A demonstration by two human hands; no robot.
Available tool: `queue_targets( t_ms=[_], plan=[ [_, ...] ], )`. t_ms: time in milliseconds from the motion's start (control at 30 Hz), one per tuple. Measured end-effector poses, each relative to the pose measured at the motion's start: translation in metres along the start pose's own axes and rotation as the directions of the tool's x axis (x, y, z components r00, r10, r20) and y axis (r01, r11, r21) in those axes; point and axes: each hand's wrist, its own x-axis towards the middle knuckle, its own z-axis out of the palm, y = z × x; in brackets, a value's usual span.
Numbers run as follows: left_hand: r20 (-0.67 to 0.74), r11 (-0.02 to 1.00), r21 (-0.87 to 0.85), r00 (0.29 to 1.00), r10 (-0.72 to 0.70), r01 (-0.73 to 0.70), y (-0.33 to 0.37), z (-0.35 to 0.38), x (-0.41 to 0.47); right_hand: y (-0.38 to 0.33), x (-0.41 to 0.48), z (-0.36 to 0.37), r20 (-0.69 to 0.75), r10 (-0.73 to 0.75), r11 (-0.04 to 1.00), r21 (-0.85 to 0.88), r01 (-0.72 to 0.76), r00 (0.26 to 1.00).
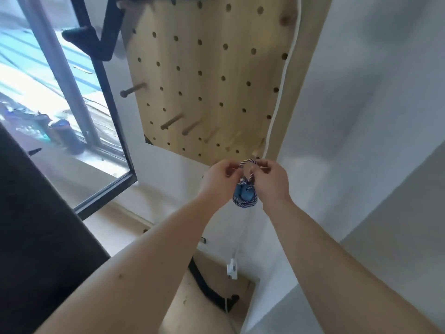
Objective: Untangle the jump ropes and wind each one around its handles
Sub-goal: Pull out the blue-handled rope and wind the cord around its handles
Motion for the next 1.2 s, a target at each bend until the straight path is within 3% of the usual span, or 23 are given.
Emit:
queue_targets(
  t_ms=[333,567,767,933,1100,1200],
  plan=[
    [-0.041,0.999,0.042,0.999,0.0,0.002,-0.018,0.035,0.064,0.017,0.048,0.019,-0.201,0.045,0.997,0.075,-0.03,0.979],
    [-0.041,0.998,0.061,0.999,-0.03,0.033,-0.018,0.045,0.09,0.017,0.074,0.03,-0.239,0.119,0.987,0.138,-0.088,0.964],
    [0.101,0.977,-0.119,0.981,-0.166,0.178,-0.02,0.068,0.111,0.027,0.088,0.031,-0.252,0.154,0.983,0.134,-0.123,0.955],
    [0.079,0.948,-0.214,0.972,-0.222,0.233,-0.021,0.08,0.124,0.028,0.099,0.033,-0.283,0.171,0.977,0.169,-0.126,0.944],
    [0.045,0.986,0.087,0.989,-0.143,0.139,-0.026,0.075,0.107,0.035,0.091,0.032,-0.304,0.19,0.979,0.135,-0.155,0.934],
    [-0.029,0.973,0.147,0.985,-0.173,0.175,-0.031,0.064,0.083,0.042,0.071,0.03,-0.269,0.239,0.968,0.147,-0.206,0.933]
  ],
)
